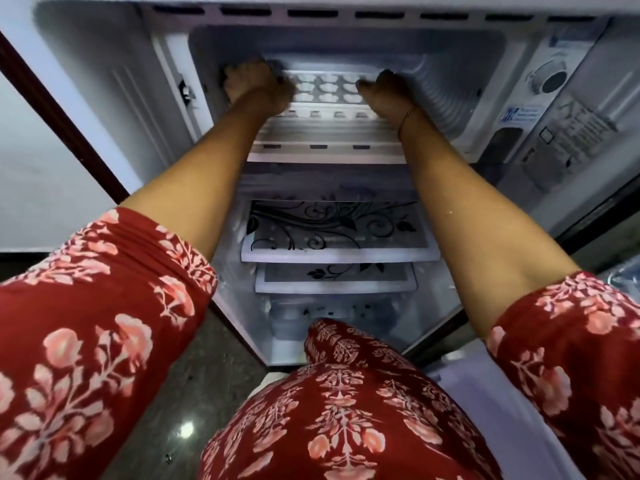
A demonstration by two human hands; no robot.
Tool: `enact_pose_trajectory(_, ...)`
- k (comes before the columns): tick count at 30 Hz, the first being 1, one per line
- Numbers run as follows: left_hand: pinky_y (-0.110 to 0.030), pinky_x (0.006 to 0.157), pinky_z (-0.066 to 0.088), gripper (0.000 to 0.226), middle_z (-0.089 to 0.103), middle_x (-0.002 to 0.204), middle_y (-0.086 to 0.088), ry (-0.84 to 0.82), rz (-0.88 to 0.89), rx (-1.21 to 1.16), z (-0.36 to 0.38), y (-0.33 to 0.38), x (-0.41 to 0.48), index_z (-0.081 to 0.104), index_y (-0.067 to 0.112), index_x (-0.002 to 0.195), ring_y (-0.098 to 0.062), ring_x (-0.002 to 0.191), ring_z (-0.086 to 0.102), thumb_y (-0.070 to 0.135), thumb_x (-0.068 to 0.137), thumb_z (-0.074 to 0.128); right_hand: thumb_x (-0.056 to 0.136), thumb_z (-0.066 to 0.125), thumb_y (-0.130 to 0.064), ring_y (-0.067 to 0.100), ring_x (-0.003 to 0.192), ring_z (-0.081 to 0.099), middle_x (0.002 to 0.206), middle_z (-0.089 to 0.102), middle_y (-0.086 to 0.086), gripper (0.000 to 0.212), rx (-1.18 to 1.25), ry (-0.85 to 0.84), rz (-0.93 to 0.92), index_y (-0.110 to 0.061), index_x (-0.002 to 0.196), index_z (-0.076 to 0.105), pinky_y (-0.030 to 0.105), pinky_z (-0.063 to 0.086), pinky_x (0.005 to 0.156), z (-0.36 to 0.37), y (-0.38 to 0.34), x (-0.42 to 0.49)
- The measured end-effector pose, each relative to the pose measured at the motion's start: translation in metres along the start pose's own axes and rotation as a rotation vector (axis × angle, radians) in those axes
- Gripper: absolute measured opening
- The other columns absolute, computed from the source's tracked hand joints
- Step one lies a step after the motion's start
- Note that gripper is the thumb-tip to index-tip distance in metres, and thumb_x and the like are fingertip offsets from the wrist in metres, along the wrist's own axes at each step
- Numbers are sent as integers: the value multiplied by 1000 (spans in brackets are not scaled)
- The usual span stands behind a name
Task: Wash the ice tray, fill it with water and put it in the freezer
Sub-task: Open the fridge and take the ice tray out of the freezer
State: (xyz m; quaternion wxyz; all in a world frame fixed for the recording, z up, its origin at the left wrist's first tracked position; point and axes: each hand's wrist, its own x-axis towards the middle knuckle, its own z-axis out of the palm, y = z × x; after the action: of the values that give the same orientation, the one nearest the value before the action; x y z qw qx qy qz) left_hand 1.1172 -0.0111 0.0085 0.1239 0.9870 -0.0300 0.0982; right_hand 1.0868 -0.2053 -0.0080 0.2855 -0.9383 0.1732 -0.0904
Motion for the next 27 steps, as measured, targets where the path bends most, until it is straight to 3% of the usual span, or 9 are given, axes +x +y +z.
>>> enact_pose_trajectory(4, -40, 106, 31, 60, 45, 139, -20, -17, -41, 28, -4, 3, -1, 47, 4, 132, -41, 131, 35, 47, 91, 41, 97, 48, -34, 29, 122, 51, 126, 54, 19, 44, 107, 46, 3, 1, 124, 48, 31, 42, 91, -7, 12, 0)
enact_pose_trajectory(8, -40, 109, 27, 61, 45, 140, -20, -63, -28, 27, -10, 3, -9, 50, 8, 131, -38, 133, 35, 53, 90, 41, 92, 55, -27, 22, 102, 62, 119, 60, 16, 41, 293, 75, 14, 0, 122, 54, 18, 45, 61, -16, 19, -12)
enact_pose_trajectory(10, -40, 110, 26, 60, 40, 144, -20, -64, -52, -22, -11, 2, -18, 48, 8, 134, -39, 136, 29, 51, 92, 43, 91, 57, -24, 17, 84, 61, 102, 61, 14, 30, 316, 92, 14, -2, 110, 60, 23, 45, 62, -18, 23, -18)
enact_pose_trajectory(12, -41, 111, 26, 57, 31, 149, -20, -50, -83, -91, -14, 2, -31, 42, 7, 139, -38, 140, 21, 44, 95, 41, 92, 56, -20, 13, 89, 57, 105, 60, 10, 31, 315, 97, 13, -1, 116, 59, 10, 43, 58, -20, 26, -29)
enact_pose_trajectory(14, -41, 112, 25, 57, 26, 152, -19, -37, -107, -135, -18, 2, -42, 38, 5, 142, -36, 141, 19, 40, 97, 38, 94, 54, -18, 17, 109, 54, 125, 57, 12, 36, 304, 105, 10, 0, 125, 54, 3, 35, 62, -22, 28, -41)
enact_pose_trajectory(17, -39, 111, 27, 52, 25, 153, -17, -43, -124, -173, -30, 3, -61, 41, 6, 139, -33, 141, 23, 37, 97, 39, 93, 57, -22, 25, 120, 51, 131, 55, 17, 42, 366, 84, 15, 6, 124, 53, 24, 39, 90, -32, 25, -67)
enact_pose_trajectory(19, -38, 109, 30, 51, 27, 152, -16, -54, -132, -185, -38, 3, -75, 44, 6, 137, -32, 139, 27, 38, 97, 40, 90, 61, -24, 26, 119, 53, 128, 58, 15, 40, 397, 89, 42, 4, 120, 57, 32, 41, 95, -40, 22, -84)
enact_pose_trajectory(23, -41, 100, 40, 54, 38, 145, -20, -94, -129, -187, -52, -10, -108, 51, 5, 130, -35, 131, 39, 45, 94, 43, 93, 58, -24, 22, 121, 52, 134, 55, 9, 40, 307, 37, 104, -5, 128, 55, 20, 37, 90, -53, 18, -121)
enact_pose_trajectory(27, -42, 96, 44, 56, 38, 144, -21, -115, -146, -221, -66, -26, -145, 48, 6, 132, -37, 125, 46, 46, 93, 45, 87, 65, -14, 20, 125, 51, 137, 53, 9, 49, 568, 67, 212, -3, 133, 50, 18, 41, 98, -54, 15, -165)
